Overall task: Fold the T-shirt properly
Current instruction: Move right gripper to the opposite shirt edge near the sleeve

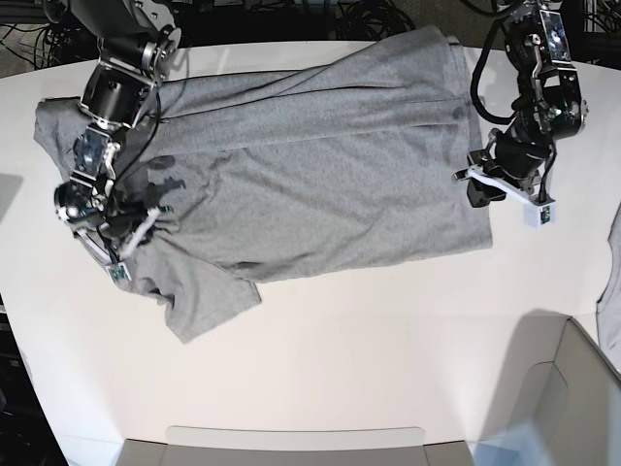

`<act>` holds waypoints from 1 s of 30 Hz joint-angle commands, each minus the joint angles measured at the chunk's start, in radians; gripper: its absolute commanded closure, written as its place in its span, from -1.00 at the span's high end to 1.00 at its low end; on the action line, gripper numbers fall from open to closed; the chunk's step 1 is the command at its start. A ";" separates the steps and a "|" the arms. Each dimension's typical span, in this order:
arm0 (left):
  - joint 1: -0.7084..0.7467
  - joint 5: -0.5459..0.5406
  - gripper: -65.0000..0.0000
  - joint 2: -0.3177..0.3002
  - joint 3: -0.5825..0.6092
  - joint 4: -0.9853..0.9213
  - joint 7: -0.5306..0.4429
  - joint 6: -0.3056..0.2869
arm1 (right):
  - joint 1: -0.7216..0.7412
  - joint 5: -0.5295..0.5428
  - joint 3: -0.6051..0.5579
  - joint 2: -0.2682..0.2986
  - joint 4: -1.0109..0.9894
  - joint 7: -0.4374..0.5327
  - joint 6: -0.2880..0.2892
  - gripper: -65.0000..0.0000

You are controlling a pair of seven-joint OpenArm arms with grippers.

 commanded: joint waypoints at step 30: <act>-0.012 -0.009 -0.40 0.019 0.001 -0.047 -0.023 -0.001 | 0.254 -0.063 0.047 0.058 -0.063 -0.007 0.096 0.08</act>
